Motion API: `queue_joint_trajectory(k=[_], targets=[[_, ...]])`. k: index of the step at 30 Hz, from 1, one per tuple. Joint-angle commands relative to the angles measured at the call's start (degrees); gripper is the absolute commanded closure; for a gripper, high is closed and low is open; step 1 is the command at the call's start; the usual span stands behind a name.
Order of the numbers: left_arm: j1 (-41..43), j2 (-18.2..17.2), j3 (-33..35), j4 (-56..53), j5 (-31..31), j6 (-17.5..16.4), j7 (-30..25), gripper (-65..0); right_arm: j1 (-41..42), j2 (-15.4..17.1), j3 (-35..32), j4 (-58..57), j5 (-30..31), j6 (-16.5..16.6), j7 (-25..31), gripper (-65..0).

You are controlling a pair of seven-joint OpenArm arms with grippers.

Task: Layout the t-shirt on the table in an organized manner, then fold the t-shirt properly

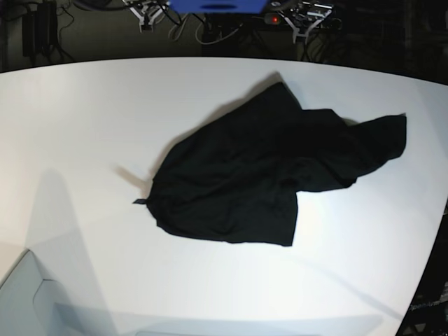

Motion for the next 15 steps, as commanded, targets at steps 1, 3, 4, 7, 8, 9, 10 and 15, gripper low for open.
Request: queue_joint_trajectory(k=[1,3,4,7,8,9,10,15], targets=[[1.94,-1.22,-0.25,2.21,-0.23,0.29,-0.36,-0.1,-2.56,0.9,0.18,2.21,-0.14,0.03,0.97,0.0],[5.36,-2.01,-0.34,9.06,-0.32,0.21,-0.36,-0.1,-6.08,1.16,0.18,7.49,-0.14,0.03,1.23,0.0],[7.56,-2.62,-0.34,12.58,-0.32,0.21,-0.27,-0.1,-7.83,1.6,0.18,10.12,-0.14,0.03,1.23,0.0],[13.54,-3.94,-0.43,22.51,-0.4,0.21,-0.18,-0.1,-13.28,2.66,1.41,17.68,1.0,0.12,1.5,0.0],[15.03,-4.56,-0.43,25.24,-0.4,0.21,-0.09,-0.1,-14.95,2.74,2.21,20.23,1.97,0.21,1.76,0.0],[16.53,-5.08,-0.43,27.97,-0.4,0.21,-0.09,-0.1,-16.89,3.01,3.09,23.31,3.03,0.3,1.85,0.0],[18.02,-5.52,-0.52,30.87,-0.49,0.21,0.0,-0.1,-18.82,3.71,3.79,26.74,3.64,0.3,1.85,0.0],[26.2,-7.9,-0.52,45.64,-0.49,0.21,0.0,-0.1,-28.58,6.44,3.96,44.06,6.46,0.38,1.85,0.0]])
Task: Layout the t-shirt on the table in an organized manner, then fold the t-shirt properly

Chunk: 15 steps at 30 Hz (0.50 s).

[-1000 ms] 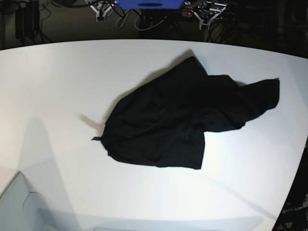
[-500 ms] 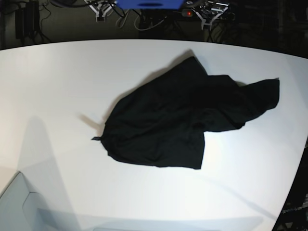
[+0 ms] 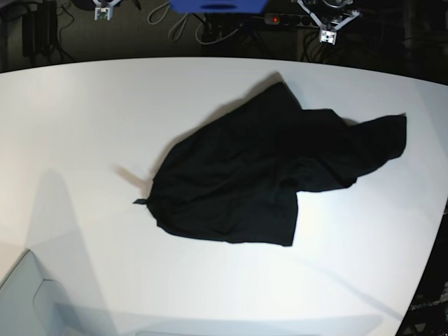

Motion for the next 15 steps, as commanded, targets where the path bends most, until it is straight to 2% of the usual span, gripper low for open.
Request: queue_joint_trajectory(k=[1,4,9,15], targets=[[2.84,-0.56,-0.06,3.34,0.05,-0.08,-0.09,-0.1,-2.91,0.56,0.16,3.51,0.27,0.19,0.82,0.0],[7.06,-1.0,-0.32,11.6,-0.91,-0.08,-0.09,-0.1,-7.92,1.53,1.92,13.27,0.62,0.19,0.82,0.0],[13.75,-1.88,-5.51,25.05,-10.32,-0.08,0.0,-0.1,-14.95,1.26,7.46,28.39,0.62,0.19,0.73,0.0],[19.55,-5.57,-7.27,37.01,-15.42,-0.08,0.0,-0.1,-18.73,1.17,12.56,41.58,0.62,0.19,0.47,0.0]])
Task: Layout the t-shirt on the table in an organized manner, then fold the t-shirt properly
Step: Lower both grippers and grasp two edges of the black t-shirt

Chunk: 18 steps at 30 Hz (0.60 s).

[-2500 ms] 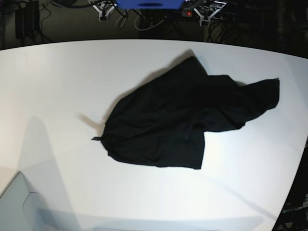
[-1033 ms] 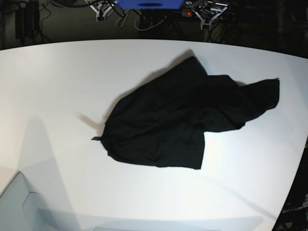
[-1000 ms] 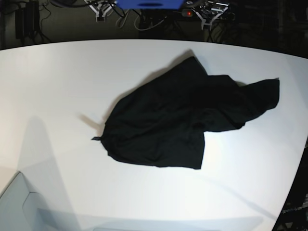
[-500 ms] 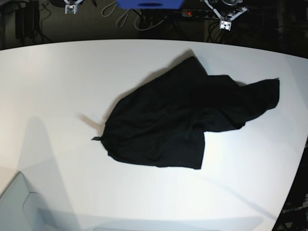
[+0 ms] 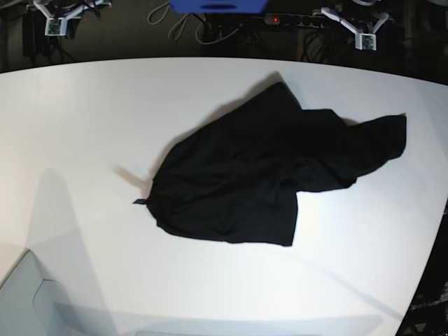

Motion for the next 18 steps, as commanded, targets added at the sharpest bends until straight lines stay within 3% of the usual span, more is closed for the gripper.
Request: queue_joint_trajectory(k=[1,6,14,18], targets=[[1.3,-1.09,-0.27,2.55,-0.65,-0.01,-0.9,-0.1,-0.85,0.45,1.2,2.64,-0.08,0.06,1.39,0.0],[4.73,-3.02,-0.89,11.52,-3.72,0.08,-0.9,-0.1,-0.06,0.19,1.81,10.81,-0.08,0.06,1.3,0.0],[5.96,-1.35,-9.42,18.64,-4.25,0.08,-0.9,-0.1,4.6,-0.34,-1.62,17.5,-0.08,0.06,1.21,0.0],[5.43,-1.18,-12.76,18.64,-4.25,-0.01,-0.9,-0.4,8.02,-0.69,-6.54,17.67,-0.08,0.06,-3.62,0.0]])
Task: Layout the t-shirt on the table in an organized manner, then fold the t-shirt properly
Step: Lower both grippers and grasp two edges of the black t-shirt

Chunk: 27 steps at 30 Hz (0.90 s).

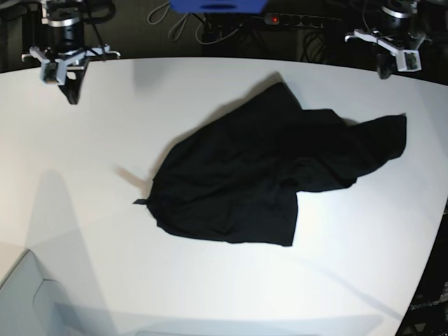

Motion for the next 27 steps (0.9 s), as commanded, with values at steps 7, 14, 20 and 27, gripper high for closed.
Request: queue_joint_trajectory(k=[7,14,20,27], targets=[[-3.84,-0.41,-3.51,1.09,-0.23,0.07,4.22,-1.5,7.06,0.12,-13.83,1.17,-0.08,0.17,-9.48,-2.6],[-13.33,6.18,-16.52,3.73,-3.75,0.07,23.39,-19.5,12.86,0.12,-29.13,1.08,-0.17,-0.1,-15.72,-15.5],[-22.91,7.23,-25.57,3.64,-4.27,-0.19,35.87,-22.8,19.28,-0.23,-39.06,-0.41,-0.25,-0.19,-21.7,-23.0],[-28.89,5.39,-29.88,3.02,-3.75,-9.95,42.2,-22.9,26.05,-3.13,-44.95,-9.29,-0.43,-0.19,-23.89,-24.0]])
